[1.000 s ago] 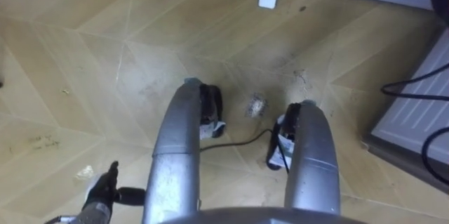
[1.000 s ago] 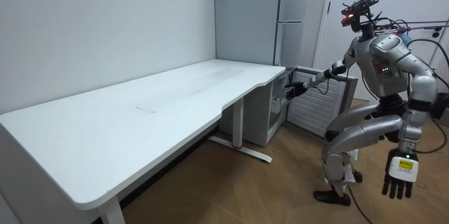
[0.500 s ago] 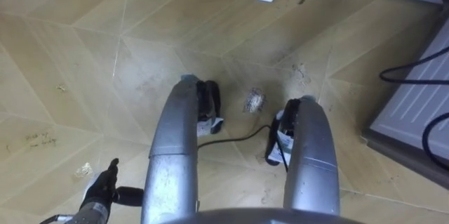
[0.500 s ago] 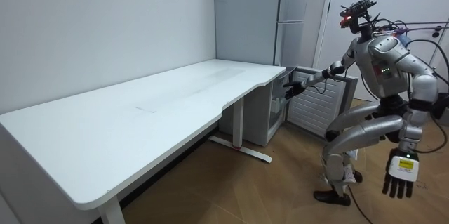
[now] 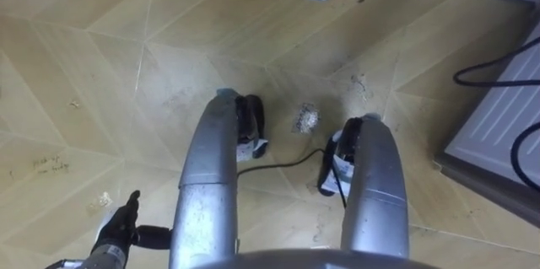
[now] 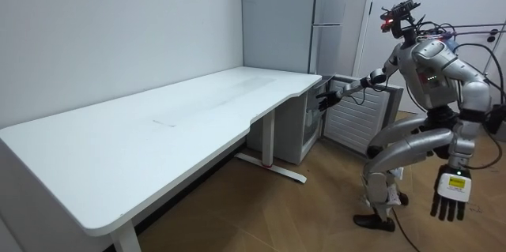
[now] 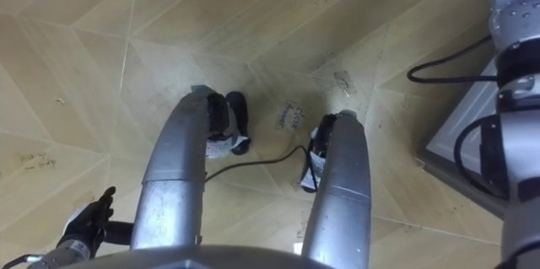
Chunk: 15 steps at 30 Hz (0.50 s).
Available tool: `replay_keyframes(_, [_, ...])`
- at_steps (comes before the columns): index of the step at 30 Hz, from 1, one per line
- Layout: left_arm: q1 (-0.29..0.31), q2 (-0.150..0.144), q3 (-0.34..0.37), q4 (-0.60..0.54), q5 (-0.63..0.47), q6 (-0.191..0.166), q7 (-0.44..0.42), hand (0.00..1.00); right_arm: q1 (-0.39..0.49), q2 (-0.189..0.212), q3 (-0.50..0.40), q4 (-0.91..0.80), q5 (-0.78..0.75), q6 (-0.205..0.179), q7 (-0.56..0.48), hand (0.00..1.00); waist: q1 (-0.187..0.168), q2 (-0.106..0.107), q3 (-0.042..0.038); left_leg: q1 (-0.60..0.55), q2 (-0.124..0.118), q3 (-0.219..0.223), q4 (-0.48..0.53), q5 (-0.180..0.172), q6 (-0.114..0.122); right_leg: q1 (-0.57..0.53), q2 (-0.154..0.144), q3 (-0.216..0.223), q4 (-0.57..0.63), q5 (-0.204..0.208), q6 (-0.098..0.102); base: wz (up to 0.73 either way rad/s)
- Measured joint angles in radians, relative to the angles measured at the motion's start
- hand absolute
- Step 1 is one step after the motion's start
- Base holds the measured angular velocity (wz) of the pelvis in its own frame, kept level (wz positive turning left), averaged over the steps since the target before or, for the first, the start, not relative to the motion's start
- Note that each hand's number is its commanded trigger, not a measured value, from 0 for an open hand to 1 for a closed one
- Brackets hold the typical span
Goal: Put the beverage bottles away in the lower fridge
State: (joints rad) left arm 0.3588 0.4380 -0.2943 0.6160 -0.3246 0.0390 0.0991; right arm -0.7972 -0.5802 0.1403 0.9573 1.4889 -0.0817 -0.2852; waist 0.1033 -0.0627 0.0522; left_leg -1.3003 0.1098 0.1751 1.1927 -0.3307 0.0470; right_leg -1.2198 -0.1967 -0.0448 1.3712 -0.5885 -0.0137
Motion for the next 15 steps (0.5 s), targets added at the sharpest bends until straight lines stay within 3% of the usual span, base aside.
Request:
replay_keyframes(7, [0.014, 0.046, 0.001, 0.001, -0.016, -0.002, -0.001, 0.00, 0.001, 0.000, 0.038, 0.011, -0.008, -0.022, -0.061, 0.00, 0.023, -0.007, 0.0025, 0.002, -0.019, -0.059, -0.067, 0.052, -0.032, 0.031, -0.005, -0.072, -0.053, 0.017, -0.033, 0.15])
replay_keyframes(10, [0.035, 0.055, 0.010, -0.007, -0.016, 0.001, -0.002, 0.00, 0.002, 0.000, 0.061, 0.011, -0.008, -0.048, -0.079, 0.00, 0.042, -0.007, 0.0026, -0.001, -0.019, -0.076, -0.075, 0.062, -0.047, 0.036, -0.005, -0.092, -0.057, 0.018, -0.050, 0.08])
replay_keyframes(15, [0.063, 0.058, 0.017, -0.012, -0.016, 0.007, -0.010, 0.00, 0.006, 0.001, 0.094, 0.012, -0.008, -0.055, -0.103, 0.00, 0.052, -0.007, 0.0025, -0.001, -0.018, -0.101, -0.089, 0.074, -0.067, 0.054, -0.005, -0.124, -0.068, 0.016, -0.071, 0.10])
